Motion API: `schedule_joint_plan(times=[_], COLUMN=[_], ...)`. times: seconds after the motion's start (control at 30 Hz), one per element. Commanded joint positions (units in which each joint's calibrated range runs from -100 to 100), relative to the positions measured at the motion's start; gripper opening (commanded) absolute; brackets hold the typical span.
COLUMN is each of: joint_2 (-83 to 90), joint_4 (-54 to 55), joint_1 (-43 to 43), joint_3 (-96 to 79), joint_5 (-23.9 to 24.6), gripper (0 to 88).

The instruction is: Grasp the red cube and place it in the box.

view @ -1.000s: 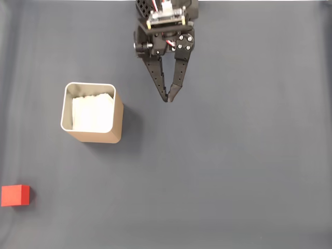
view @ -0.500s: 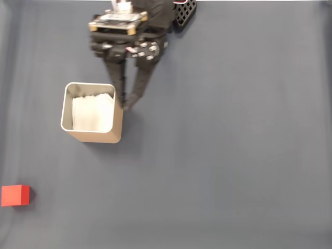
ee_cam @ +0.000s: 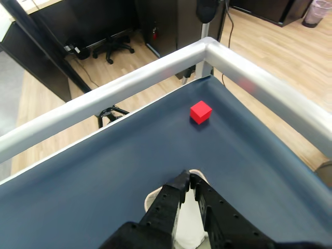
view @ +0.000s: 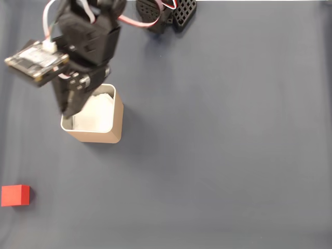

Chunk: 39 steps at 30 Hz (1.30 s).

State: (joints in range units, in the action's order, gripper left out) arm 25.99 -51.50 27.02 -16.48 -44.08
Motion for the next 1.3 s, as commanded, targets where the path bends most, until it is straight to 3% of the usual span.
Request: schedule_joint_plan(times=[0.0,0.73,1.27], joint_2=[-4.1,-26.8,-44.3], joint_4=[1.2,2.5,9.0], joint_1=[1.6,3.1,6.4], joint_3=[7.6,24.1,35.1], joint_5=[0.3,3.1,4.7], gripper=[0.2,11.6,27.7])
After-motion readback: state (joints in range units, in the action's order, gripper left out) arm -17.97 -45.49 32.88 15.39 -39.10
